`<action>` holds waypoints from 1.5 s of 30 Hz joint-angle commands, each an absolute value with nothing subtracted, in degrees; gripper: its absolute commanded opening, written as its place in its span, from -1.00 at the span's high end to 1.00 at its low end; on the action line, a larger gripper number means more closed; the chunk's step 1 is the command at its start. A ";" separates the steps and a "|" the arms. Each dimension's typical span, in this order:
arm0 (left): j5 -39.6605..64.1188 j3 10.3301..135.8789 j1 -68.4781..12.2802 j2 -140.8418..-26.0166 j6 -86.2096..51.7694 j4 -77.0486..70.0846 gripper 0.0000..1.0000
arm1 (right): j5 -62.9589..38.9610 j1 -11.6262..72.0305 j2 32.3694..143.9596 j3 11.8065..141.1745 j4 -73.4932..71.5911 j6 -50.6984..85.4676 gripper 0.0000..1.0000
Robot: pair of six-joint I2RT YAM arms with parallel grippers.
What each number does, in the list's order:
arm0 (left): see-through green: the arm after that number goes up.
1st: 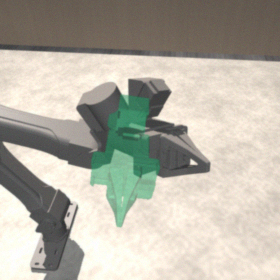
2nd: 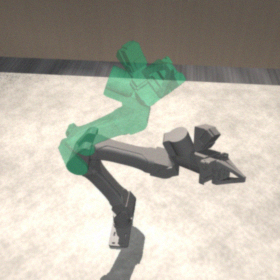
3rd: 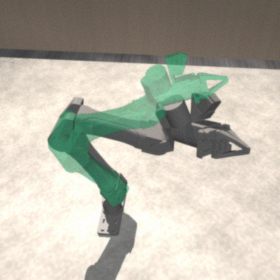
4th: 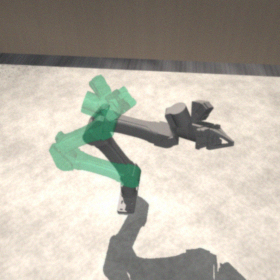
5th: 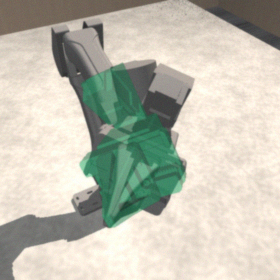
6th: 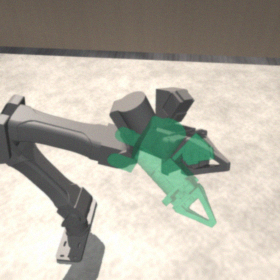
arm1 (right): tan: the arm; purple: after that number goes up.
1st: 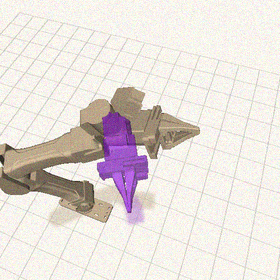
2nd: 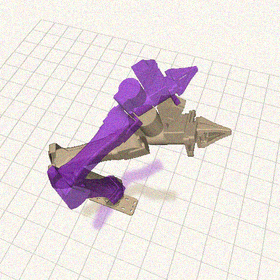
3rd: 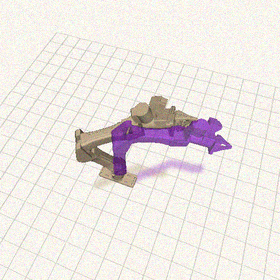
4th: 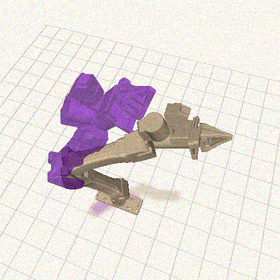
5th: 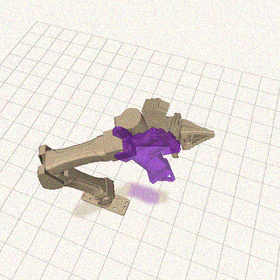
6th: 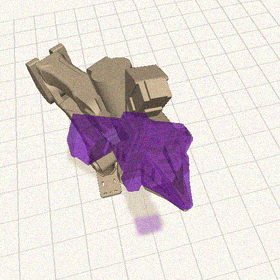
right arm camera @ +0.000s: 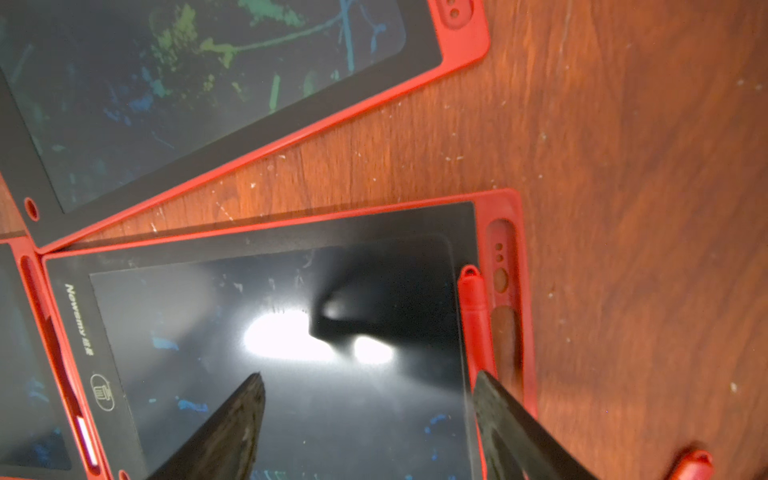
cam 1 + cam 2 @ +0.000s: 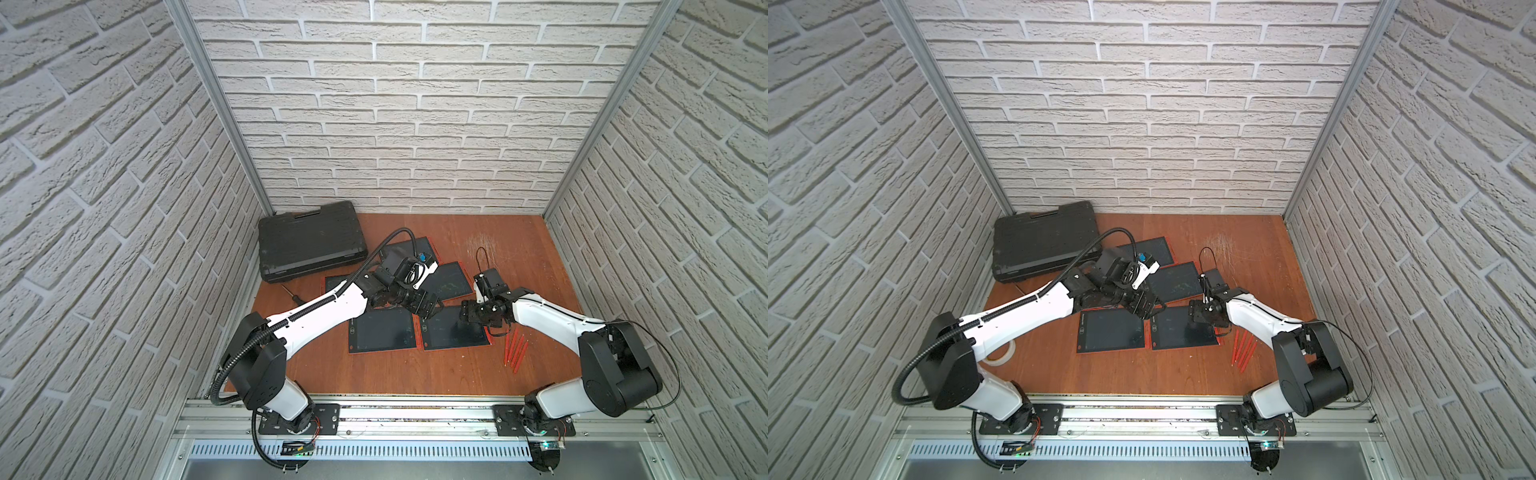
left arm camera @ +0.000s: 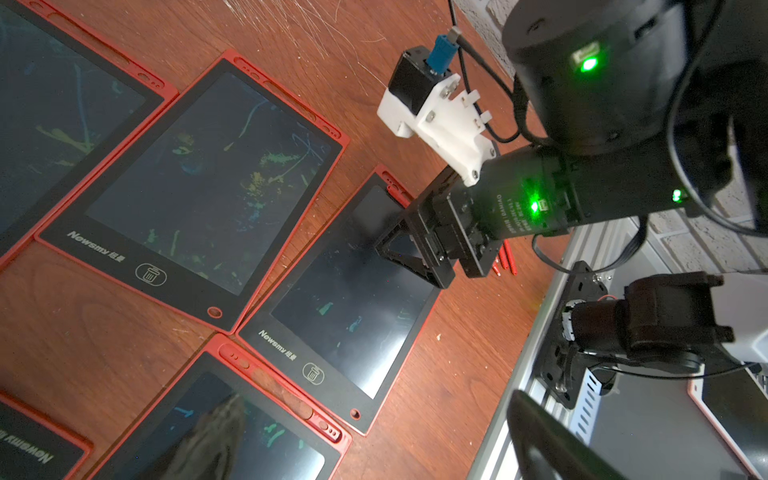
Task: Place the stylus back onto the writing tablet
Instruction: Adjust the stylus on the writing tablet.
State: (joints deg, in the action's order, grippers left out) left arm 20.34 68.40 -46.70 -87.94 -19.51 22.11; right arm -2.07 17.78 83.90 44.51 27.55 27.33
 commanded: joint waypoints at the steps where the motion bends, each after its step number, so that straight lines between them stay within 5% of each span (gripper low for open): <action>1: 20.21 70.19 -47.15 -88.33 -18.72 21.70 -0.96 | -5.87 17.75 81.69 44.69 28.04 25.31 -0.56; 18: 20.29 70.31 -47.42 -88.17 -18.28 21.85 -0.96 | -1.73 17.68 83.57 44.55 29.52 24.70 -0.55; 28: 20.30 70.32 -47.64 -87.98 -18.11 21.99 -0.96 | 6.21 17.60 81.67 45.51 35.61 23.77 0.08; 45: 19.81 70.44 -48.07 -87.71 -17.75 22.45 -0.96 | 5.26 16.33 86.37 46.72 35.07 24.07 0.42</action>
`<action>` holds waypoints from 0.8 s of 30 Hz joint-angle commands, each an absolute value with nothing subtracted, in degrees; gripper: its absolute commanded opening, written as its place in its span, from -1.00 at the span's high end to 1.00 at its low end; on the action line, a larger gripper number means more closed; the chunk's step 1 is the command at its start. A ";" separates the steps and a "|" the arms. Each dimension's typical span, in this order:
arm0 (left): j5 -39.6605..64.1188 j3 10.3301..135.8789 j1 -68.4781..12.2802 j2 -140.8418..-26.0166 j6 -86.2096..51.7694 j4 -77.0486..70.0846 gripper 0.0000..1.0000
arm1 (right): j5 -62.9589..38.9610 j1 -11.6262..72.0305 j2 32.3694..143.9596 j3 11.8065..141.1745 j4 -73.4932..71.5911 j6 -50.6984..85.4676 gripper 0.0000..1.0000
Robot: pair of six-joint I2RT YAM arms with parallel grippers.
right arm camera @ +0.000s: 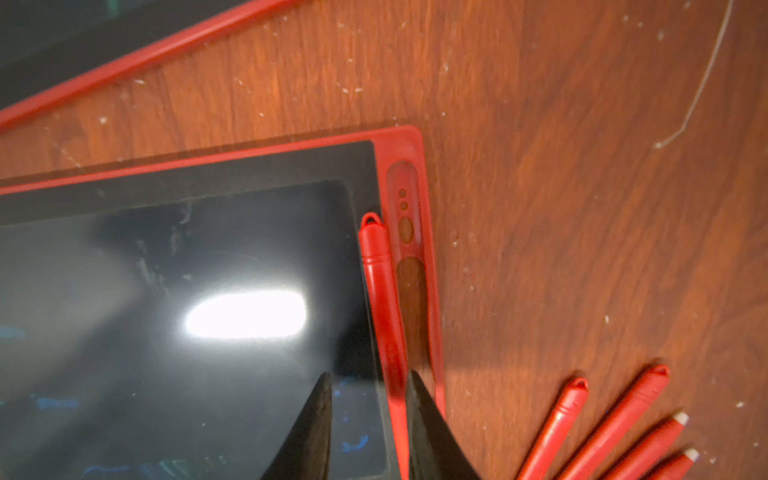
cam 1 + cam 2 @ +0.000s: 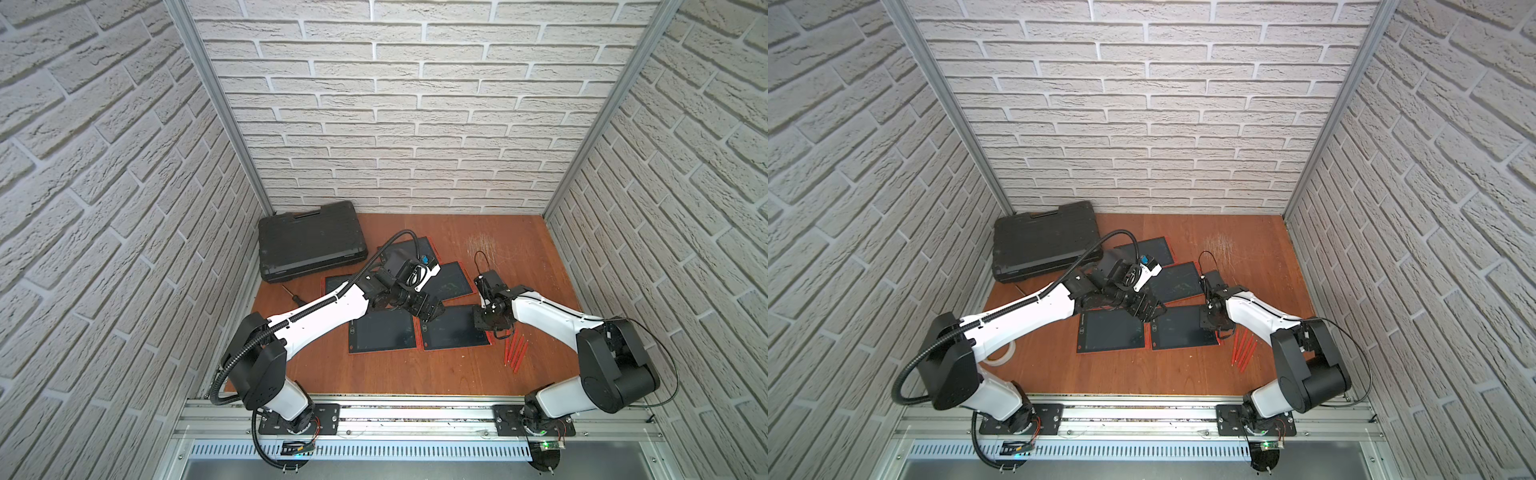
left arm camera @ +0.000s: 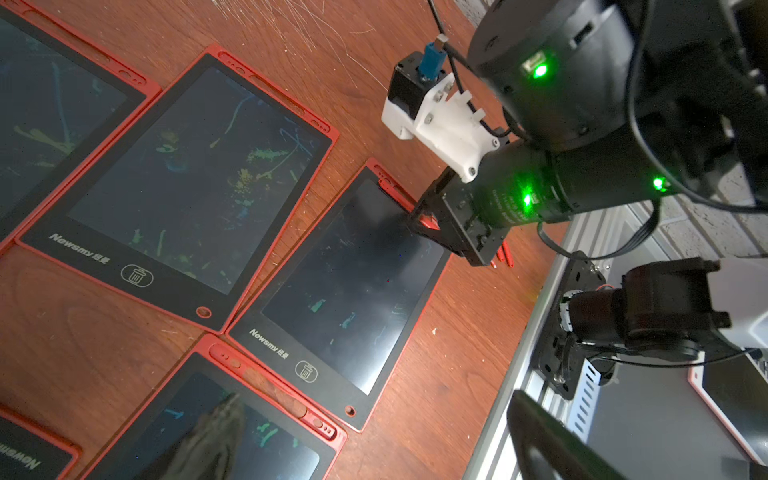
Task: Place the stylus back onto the writing tablet
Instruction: Adjust the stylus on the writing tablet.
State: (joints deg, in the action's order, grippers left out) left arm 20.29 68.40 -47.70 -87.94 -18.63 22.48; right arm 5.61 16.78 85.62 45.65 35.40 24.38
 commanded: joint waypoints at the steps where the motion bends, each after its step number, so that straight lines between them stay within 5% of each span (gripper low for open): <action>1: 19.81 70.41 -48.09 -87.71 -17.75 22.47 -0.96 | 5.36 16.17 86.65 46.79 35.23 24.10 0.42; 13: 19.16 70.59 -48.70 -87.80 -17.17 23.07 -0.96 | 5.49 15.84 87.71 47.03 35.06 24.69 0.72; 24: 18.98 70.63 -48.90 -87.78 -17.05 23.13 -0.96 | 6.56 15.73 86.84 47.72 35.65 24.92 0.78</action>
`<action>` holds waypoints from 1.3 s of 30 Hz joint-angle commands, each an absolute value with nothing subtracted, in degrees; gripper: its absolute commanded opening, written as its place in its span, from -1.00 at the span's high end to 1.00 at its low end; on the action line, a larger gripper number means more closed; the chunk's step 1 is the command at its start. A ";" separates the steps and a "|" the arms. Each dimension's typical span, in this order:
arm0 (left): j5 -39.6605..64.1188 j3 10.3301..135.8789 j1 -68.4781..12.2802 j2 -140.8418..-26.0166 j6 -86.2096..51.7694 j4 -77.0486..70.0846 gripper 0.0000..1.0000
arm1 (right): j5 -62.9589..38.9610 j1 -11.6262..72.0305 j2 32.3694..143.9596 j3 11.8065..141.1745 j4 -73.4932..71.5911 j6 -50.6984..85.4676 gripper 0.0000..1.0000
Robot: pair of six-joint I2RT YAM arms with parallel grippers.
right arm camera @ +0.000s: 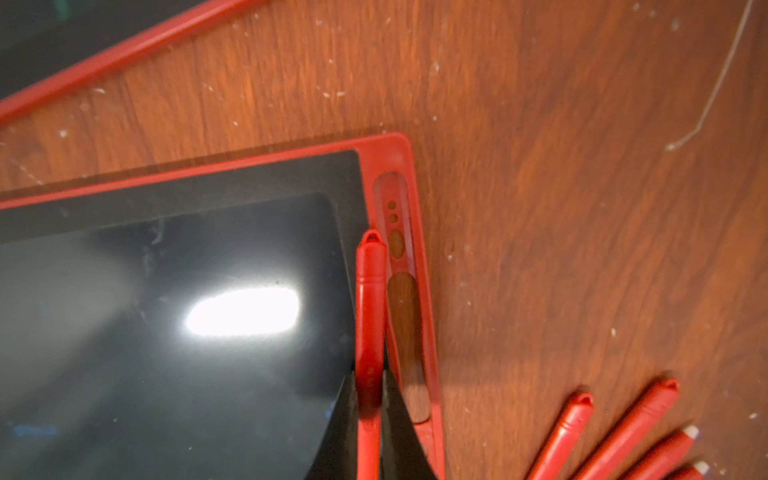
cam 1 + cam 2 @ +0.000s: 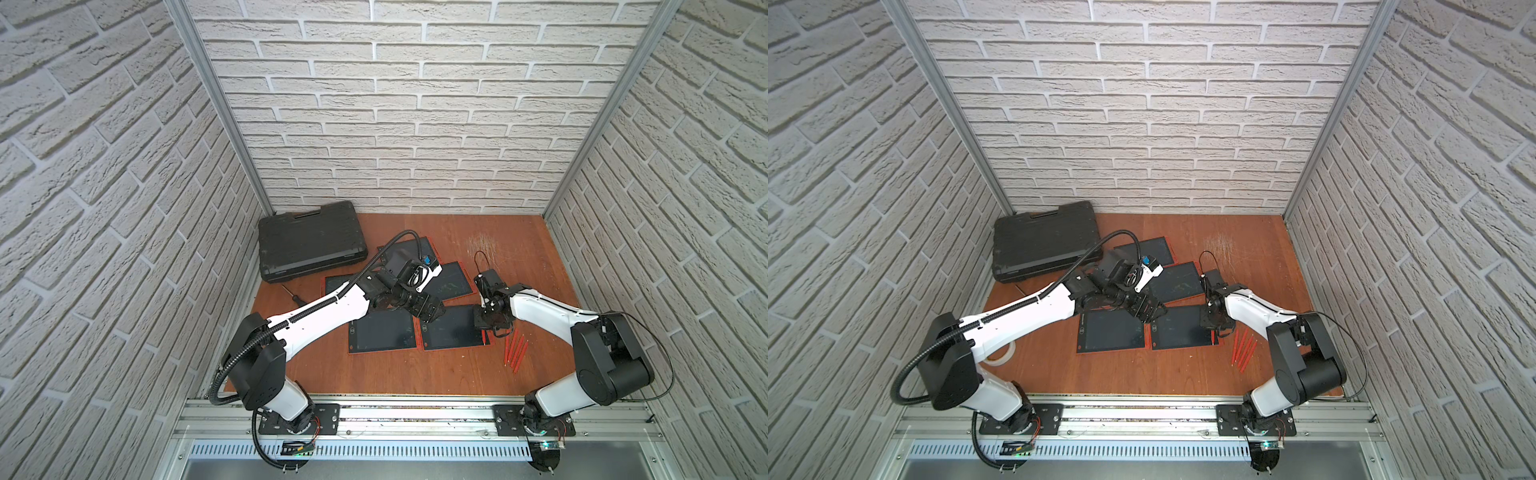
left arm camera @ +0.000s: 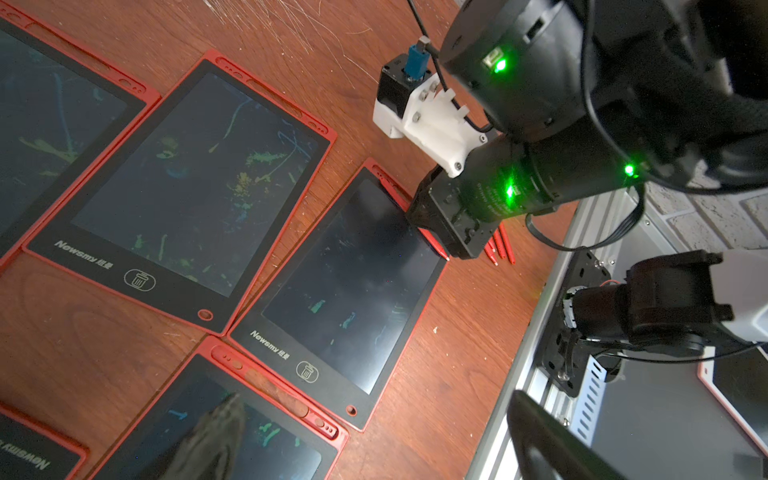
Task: Place the stylus back onto the writing tablet
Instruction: Adjust the stylus on the writing tablet.
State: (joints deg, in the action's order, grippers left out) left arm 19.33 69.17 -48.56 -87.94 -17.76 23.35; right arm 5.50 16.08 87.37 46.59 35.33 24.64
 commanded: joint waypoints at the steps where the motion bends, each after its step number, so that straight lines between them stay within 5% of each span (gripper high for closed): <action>1: 18.98 70.63 -48.93 -87.80 -17.05 23.16 -0.96 | 6.86 15.73 86.62 48.16 35.97 24.87 0.79; 39: 19.51 70.84 -48.93 -87.92 -17.31 23.10 -0.96 | 9.02 14.05 93.63 59.83 37.72 21.01 0.67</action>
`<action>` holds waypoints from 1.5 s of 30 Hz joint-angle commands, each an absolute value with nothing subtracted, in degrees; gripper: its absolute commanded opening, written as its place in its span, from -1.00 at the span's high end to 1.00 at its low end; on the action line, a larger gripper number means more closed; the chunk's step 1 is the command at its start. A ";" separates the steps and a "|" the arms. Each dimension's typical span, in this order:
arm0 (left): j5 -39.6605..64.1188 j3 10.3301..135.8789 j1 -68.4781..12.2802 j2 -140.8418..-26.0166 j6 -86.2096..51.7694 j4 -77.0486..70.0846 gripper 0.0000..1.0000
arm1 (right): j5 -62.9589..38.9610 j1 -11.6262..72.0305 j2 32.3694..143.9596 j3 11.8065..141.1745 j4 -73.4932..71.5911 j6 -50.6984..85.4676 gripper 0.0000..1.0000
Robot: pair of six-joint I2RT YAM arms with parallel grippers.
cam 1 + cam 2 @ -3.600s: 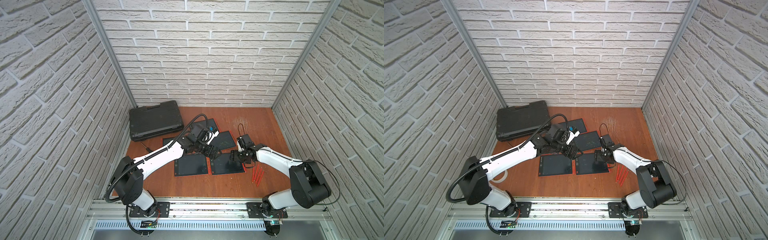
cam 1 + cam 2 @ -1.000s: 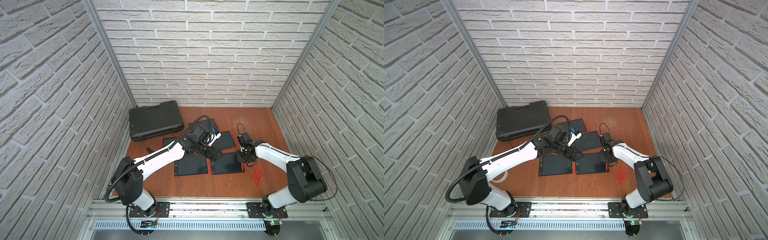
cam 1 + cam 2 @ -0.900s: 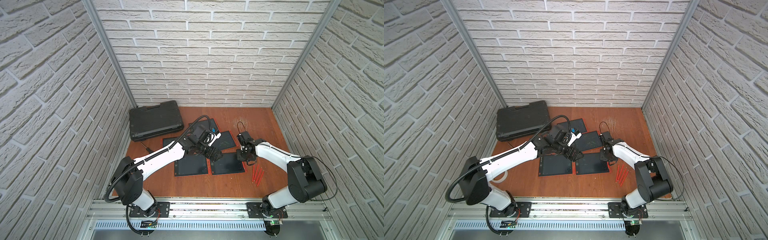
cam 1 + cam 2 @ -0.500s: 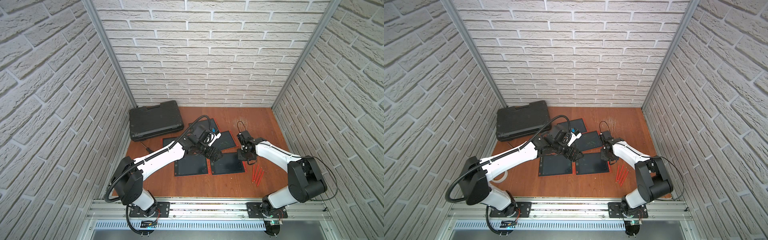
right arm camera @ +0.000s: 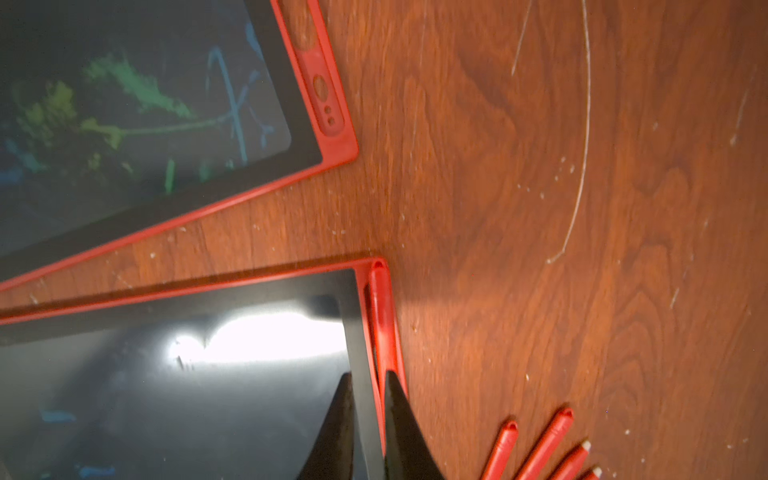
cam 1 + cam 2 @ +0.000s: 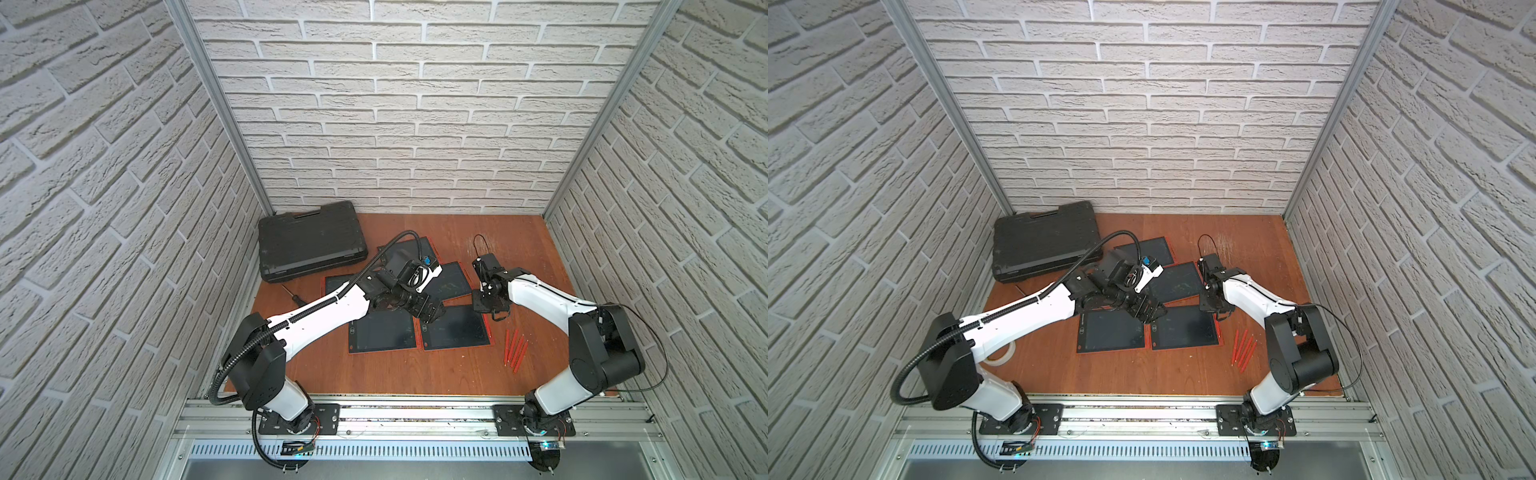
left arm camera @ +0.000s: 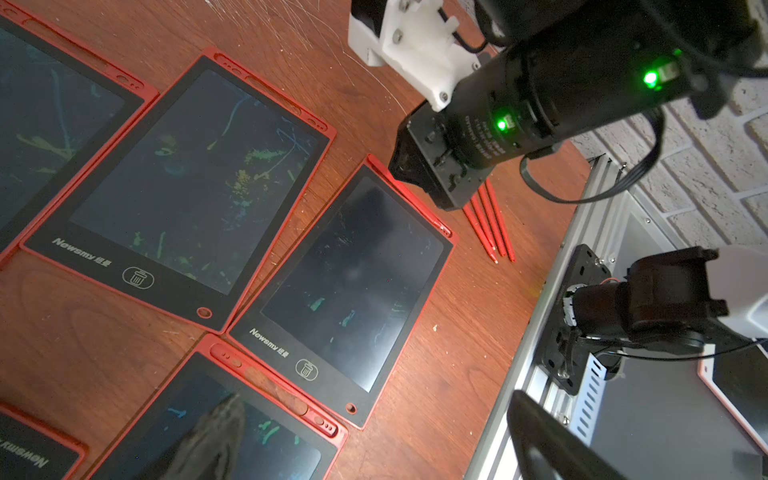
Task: Place the stylus back onto the writing tablet
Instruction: Adjust the stylus on the writing tablet.
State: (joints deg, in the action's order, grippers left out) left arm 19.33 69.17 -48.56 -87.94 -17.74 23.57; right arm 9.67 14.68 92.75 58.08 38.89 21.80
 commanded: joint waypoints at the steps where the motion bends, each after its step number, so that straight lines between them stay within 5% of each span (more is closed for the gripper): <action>1: 19.52 70.84 -49.04 -87.78 -17.39 23.04 -0.96 | 8.80 13.83 94.22 60.47 37.51 20.92 0.67; 18: 18.28 70.82 -50.11 -86.41 -16.66 23.76 -0.96 | 8.14 11.41 101.30 62.76 34.99 20.65 0.68; 45: 18.27 71.04 -50.19 -86.88 -16.52 23.99 -0.96 | 8.36 10.80 98.03 59.30 34.62 20.65 0.80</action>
State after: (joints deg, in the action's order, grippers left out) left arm 18.46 69.36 -49.91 -87.92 -17.54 23.86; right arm 8.08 11.11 100.22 60.47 34.41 20.73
